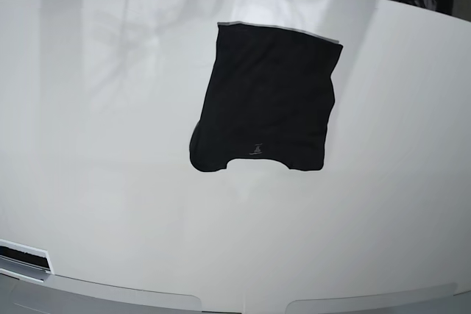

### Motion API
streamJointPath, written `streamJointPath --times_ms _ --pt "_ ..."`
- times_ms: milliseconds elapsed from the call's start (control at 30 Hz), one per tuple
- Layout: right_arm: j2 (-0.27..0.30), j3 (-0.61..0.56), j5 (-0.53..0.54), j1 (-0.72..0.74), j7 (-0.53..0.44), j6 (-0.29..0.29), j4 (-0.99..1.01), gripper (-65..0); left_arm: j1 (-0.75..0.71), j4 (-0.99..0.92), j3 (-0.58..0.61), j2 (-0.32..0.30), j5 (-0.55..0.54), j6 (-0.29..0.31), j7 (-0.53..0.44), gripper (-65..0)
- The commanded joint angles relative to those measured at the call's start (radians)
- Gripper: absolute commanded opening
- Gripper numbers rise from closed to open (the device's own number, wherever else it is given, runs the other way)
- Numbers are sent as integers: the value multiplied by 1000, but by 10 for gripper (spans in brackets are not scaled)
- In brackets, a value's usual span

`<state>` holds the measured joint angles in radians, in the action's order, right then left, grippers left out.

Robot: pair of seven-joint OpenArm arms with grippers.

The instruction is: Layout the t-shirt on the table in an organized manner, then fold the t-shirt properly

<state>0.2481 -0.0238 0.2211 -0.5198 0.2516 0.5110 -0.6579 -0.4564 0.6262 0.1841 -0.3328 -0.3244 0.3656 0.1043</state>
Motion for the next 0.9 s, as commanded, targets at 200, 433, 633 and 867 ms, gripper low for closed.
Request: streamJointPath --times_ms 200,433,633,867 --pt "-47 -104 -63 125 -85 -154 -1 -650 127 -71 1 89 26 -151 -130 -650" --pt "-118 -216 -150 195 -119 -224 -1 -650 192 -138 1 164 44 -151 -187 -650" --pt "-149 -222 -151 203 -117 -198 -1 -650 223 -137 69 169 20 -218 -187 -650" --pt "-154 -222 -152 210 -117 -205 -1 -650 237 -137 155 169 20 -274 -207 -650"
